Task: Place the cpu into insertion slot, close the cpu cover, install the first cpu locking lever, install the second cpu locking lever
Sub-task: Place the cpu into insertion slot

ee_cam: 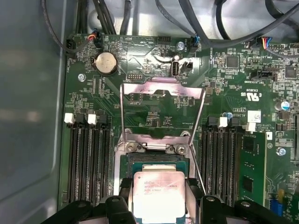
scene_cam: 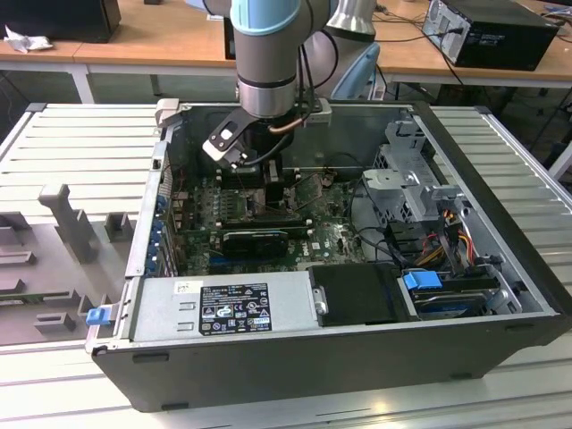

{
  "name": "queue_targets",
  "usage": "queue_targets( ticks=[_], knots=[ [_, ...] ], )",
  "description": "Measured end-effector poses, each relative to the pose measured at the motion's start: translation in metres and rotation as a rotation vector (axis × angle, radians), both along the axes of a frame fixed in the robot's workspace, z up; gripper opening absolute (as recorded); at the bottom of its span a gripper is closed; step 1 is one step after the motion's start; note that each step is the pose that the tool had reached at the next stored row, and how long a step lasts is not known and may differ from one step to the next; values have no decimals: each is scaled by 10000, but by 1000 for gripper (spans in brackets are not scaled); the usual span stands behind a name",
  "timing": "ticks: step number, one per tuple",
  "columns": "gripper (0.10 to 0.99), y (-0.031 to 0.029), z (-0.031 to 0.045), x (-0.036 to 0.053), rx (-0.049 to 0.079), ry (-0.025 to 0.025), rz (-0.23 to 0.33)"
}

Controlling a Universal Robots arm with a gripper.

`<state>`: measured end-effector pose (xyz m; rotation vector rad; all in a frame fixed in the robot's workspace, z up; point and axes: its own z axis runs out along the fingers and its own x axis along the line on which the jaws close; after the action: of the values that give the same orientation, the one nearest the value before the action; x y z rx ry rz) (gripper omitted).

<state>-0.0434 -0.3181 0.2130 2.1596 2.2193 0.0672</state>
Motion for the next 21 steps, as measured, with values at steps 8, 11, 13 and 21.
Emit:
queue_targets(
  ticks=[8,11,13,21],
  knots=[
    [533,6,-79,5,-1,23,-282],
    [533,10,-89,6,0,22,-341],
    [533,16,-96,5,-1,23,-344],
    [533,20,-119,13,1,23,-347]
  ],
)
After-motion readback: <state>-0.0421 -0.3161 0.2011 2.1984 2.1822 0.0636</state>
